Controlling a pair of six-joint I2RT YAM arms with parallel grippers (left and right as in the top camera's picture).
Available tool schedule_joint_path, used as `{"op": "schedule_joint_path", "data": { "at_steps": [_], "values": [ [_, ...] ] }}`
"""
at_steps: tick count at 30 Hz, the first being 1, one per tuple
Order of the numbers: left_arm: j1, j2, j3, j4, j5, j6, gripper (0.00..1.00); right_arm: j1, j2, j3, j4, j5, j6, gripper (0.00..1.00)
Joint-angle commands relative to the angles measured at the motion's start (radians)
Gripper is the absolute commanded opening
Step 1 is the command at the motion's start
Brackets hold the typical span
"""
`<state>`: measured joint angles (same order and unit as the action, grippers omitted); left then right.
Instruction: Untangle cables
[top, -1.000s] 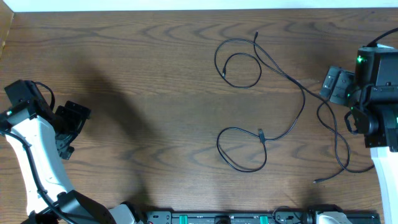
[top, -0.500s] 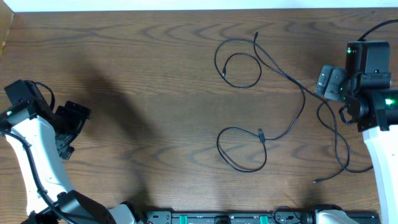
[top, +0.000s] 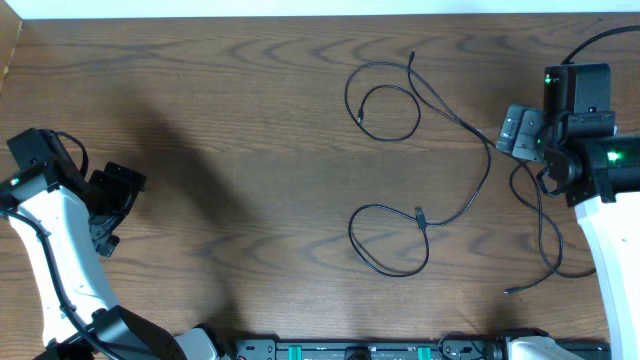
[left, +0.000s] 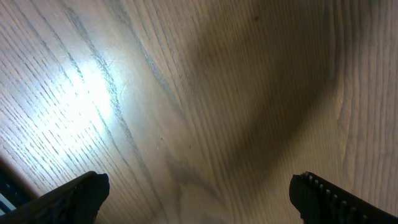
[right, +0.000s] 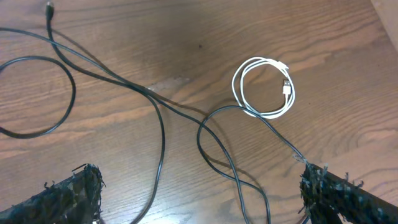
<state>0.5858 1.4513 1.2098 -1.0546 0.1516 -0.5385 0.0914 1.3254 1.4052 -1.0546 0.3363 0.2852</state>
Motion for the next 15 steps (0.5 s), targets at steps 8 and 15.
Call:
{"op": "schedule_joint_path", "data": {
  "at_steps": [8, 15],
  "values": [
    [0.004, -0.006, 0.009, -0.005, -0.006, 0.003, 0.98, 0.011, 0.004, -0.087, 0.135, -0.106, -0.032, 0.99],
    [0.004, -0.006, 0.009, -0.005, -0.006, 0.003, 0.98, 0.012, 0.004, -0.417, 0.756, -0.417, -0.031, 0.99]
  ]
}}
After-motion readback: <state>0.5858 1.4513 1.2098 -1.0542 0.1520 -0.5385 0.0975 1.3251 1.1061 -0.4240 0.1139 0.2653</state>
